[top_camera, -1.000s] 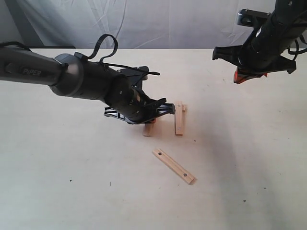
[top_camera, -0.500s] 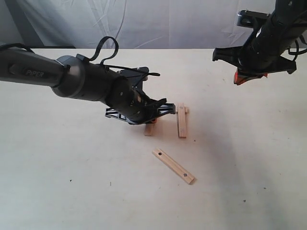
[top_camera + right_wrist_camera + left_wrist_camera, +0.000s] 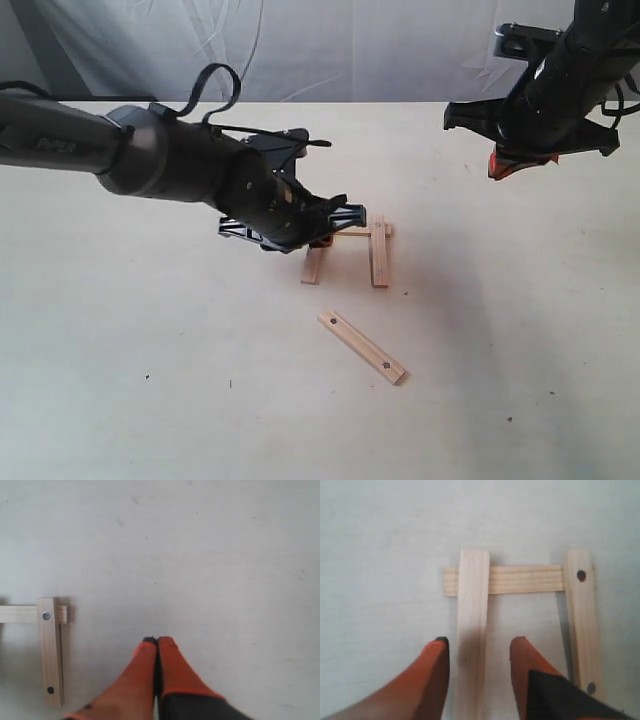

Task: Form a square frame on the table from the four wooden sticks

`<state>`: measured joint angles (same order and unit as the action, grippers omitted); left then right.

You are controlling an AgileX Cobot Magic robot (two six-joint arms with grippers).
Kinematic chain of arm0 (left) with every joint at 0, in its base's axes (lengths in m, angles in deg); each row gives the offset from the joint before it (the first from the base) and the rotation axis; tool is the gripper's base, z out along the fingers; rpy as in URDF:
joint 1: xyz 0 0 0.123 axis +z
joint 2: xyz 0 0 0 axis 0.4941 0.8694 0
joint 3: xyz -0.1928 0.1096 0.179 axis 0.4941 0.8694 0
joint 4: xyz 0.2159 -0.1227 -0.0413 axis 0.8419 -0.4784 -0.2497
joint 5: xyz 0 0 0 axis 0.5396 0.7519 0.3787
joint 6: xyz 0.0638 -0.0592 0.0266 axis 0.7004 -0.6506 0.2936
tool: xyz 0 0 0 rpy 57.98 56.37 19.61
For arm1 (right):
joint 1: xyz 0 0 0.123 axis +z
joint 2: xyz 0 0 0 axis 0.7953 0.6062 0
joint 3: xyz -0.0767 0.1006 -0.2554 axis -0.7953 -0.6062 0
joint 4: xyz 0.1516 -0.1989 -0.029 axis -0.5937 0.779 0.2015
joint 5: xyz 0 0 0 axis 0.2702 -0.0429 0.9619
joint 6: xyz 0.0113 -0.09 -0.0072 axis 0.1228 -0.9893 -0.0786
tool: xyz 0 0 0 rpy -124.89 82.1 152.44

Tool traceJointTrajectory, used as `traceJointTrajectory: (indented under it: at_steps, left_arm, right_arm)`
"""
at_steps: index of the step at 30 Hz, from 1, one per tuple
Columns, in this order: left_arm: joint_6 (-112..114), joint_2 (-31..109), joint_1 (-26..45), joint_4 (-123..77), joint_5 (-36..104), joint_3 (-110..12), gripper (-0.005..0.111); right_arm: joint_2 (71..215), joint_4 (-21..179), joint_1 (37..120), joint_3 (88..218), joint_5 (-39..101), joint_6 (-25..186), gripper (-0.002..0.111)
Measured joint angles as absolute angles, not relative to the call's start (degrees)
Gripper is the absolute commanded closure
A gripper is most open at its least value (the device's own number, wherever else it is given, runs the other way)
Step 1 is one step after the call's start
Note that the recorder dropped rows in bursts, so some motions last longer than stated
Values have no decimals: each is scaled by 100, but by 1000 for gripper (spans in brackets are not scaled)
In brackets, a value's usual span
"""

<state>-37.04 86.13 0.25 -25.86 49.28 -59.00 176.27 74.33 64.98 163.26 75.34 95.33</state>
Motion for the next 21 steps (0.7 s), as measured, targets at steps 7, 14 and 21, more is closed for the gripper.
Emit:
traceJointTrajectory:
  at_steps: [7,14,21]
  left_arm:
    - [-3692,7685,671,-2020,6035,-5900,81]
    - [-3022,6693,1650,-1125,7265,-5852,107]
    - [-1065,5618,2697,-2786,7226,-5101,107]
  right_arm:
    - [17509,7411,6626,16326,7833,9288,108]
    - [17520,7398,7798,16326,8178,8481,107]
    - [17783,7365,8916,16326,8216,8013,75]
